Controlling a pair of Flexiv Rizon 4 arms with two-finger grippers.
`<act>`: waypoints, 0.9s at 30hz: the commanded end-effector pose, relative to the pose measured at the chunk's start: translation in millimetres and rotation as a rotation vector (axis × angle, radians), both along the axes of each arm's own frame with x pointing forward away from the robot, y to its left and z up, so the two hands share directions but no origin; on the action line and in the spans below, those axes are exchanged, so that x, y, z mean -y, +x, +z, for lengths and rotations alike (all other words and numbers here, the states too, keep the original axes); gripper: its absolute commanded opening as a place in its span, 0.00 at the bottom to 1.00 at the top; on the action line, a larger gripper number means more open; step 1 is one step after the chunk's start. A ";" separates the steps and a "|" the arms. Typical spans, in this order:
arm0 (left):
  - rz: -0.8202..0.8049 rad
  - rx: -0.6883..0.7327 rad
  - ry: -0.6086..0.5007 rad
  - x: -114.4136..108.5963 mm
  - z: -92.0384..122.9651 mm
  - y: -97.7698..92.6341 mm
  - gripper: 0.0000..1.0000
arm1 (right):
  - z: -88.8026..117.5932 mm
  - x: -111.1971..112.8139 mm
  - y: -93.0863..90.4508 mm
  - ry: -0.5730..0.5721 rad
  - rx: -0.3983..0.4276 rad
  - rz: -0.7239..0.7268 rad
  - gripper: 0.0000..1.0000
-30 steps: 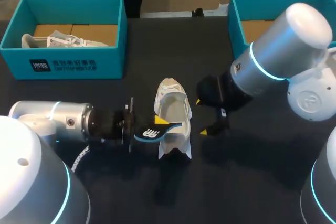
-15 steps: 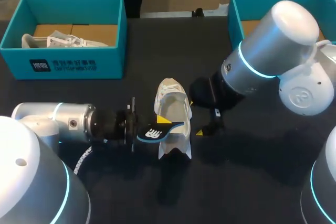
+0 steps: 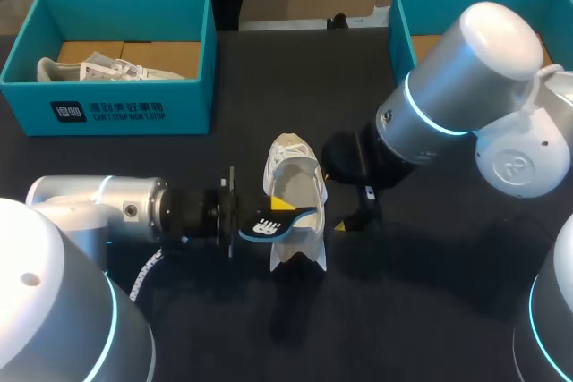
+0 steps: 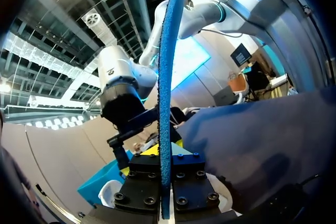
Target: Take the shoe out of the shoebox, open the shoe tongue, remove and reinsert the insole, then place the shoe into the shoebox
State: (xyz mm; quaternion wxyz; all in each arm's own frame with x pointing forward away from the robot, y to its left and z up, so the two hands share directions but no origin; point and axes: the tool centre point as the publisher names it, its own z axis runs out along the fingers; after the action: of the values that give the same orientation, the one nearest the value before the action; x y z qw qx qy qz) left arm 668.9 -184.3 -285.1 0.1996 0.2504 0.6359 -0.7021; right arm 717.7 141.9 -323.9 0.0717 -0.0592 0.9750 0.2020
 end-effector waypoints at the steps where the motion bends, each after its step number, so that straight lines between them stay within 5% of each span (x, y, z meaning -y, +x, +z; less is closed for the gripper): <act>1: -0.011 0.001 -0.001 4.6 -9.2 5.7 0.00 | -0.6 0.0 -1.6 -0.002 0.004 -0.002 1.00; 27: 0.016 -0.025 0.007 7.0 -35.3 26.5 0.00 | -0.6 0.0 -1.6 -0.002 0.004 -0.002 1.00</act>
State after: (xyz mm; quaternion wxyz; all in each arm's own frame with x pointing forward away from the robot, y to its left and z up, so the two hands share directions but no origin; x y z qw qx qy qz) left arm 691.9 -187.3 -315.6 0.1972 0.2365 0.6448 -0.6996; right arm 717.4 141.6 -323.8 0.0719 -0.0592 0.9749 0.2022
